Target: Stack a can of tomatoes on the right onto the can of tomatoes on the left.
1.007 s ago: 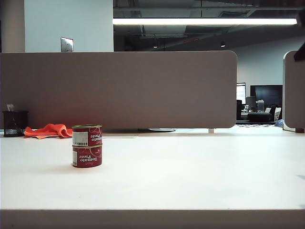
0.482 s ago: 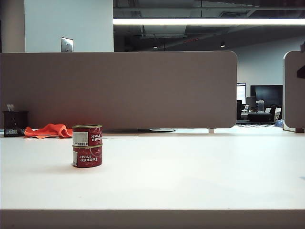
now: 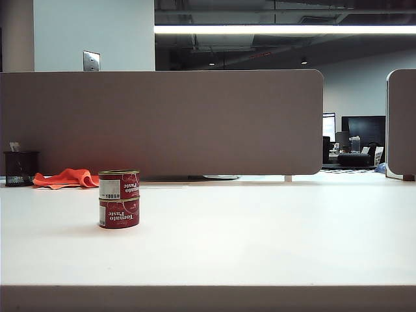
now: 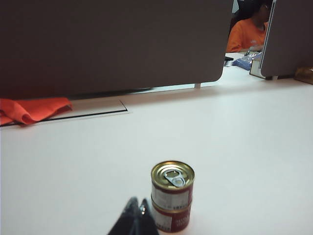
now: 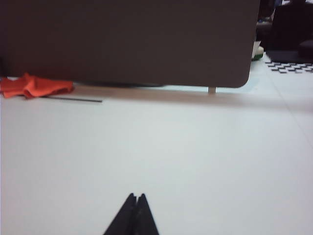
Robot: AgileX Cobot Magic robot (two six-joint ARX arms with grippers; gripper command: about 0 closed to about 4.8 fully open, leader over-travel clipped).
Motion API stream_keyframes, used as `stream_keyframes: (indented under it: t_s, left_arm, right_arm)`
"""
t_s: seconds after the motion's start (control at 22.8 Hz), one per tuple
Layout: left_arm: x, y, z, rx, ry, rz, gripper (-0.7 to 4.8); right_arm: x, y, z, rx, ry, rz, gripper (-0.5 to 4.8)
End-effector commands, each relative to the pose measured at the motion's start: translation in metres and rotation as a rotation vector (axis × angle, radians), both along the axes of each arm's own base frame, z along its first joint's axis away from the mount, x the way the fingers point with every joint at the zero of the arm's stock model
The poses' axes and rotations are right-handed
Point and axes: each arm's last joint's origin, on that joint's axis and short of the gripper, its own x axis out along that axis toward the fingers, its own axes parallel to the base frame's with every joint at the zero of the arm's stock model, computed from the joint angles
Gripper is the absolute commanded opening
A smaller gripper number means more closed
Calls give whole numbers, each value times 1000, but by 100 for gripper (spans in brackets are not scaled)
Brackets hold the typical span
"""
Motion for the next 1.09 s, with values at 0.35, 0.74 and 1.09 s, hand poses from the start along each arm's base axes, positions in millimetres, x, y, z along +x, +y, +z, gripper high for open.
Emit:
stream_keyframes:
  t_s: [0.35,0.74,1.09]
  left_arm:
    - [-9,3,-4,6,34,9,-5]
    - [-10,3,-8,12,65,16,-5]
    - [-10,3,-9,16,76,16,-5]
  right_arm:
    - [-16,-10,-7,-20,29,-37,-6]
    - [-16,-11,-7,-22,35,-46,-6]
    - [-16,-11,-7,-23,35,-46,-6]
